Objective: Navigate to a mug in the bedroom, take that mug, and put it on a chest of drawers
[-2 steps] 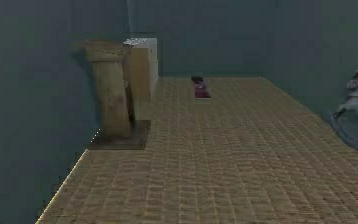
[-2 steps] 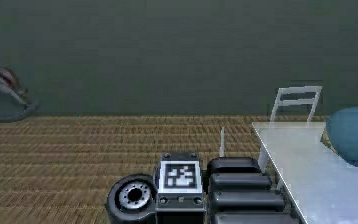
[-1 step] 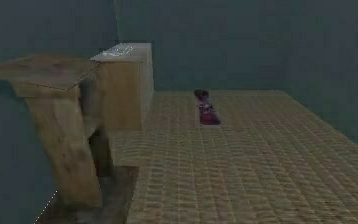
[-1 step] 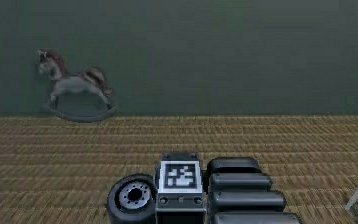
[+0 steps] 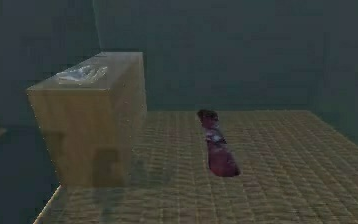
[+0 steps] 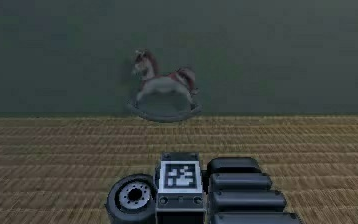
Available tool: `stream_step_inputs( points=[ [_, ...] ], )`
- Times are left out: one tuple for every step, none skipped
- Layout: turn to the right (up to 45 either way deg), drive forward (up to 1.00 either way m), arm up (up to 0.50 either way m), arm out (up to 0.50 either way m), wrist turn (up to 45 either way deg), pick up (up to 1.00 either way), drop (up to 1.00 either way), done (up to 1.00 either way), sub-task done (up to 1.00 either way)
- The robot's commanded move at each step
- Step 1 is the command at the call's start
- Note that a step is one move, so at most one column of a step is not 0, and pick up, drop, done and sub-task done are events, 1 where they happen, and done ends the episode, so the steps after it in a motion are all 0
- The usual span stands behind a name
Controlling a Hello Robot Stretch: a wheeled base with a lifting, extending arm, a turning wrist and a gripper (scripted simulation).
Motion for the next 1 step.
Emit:
stream_step_inputs(
  points=[
    [0.0,0.85,0.00,0.00,0.0,0.00,0.00,0.00,0.00]
  ],
)
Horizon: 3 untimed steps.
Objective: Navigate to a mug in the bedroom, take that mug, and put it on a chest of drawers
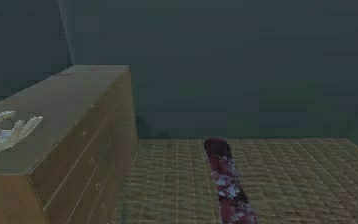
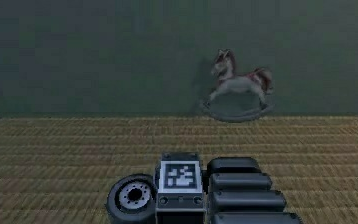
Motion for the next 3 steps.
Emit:
stream_step_inputs(
  points=[
    [-6.0,0.00,0.00,0.00,0.0,0.00,0.00,0.00,0.00],
    [0.0,1.00,0.00,0.00,0.0,0.00,0.00,0.00,0.00],
    [-6.0,0.00,0.00,0.00,0.0,0.00,0.00,0.00,0.00]
  ],
)
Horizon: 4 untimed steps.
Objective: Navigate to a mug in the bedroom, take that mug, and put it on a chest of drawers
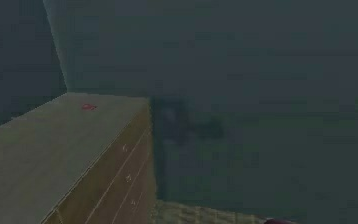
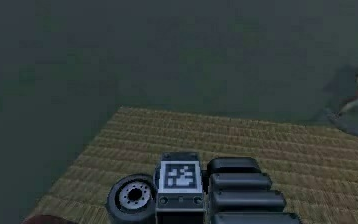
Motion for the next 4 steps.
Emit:
stream_step_inputs(
  points=[
    [0.0,0.35,0.00,0.00,0.0,0.00,0.00,0.00,0.00],
    [-45.0,0.00,0.00,0.00,0.0,0.00,0.00,0.00,0.00],
    [-45.0,0.00,0.00,0.00,0.0,0.00,0.00,0.00,0.00],
    [-45.0,0.00,0.00,0.00,0.0,0.00,0.00,0.00,0.00]
  ],
)
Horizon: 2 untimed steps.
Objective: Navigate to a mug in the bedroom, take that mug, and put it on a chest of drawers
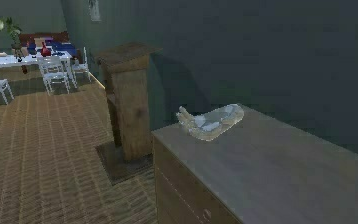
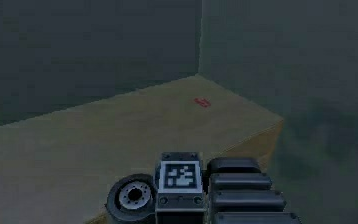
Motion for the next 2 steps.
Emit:
stream_step_inputs(
  points=[
    [-12.0,0.00,0.00,0.00,0.0,0.00,0.00,0.00,0.00],
    [0.0,0.00,0.00,0.28,0.0,0.00,0.00,0.00,0.00]
  ],
)
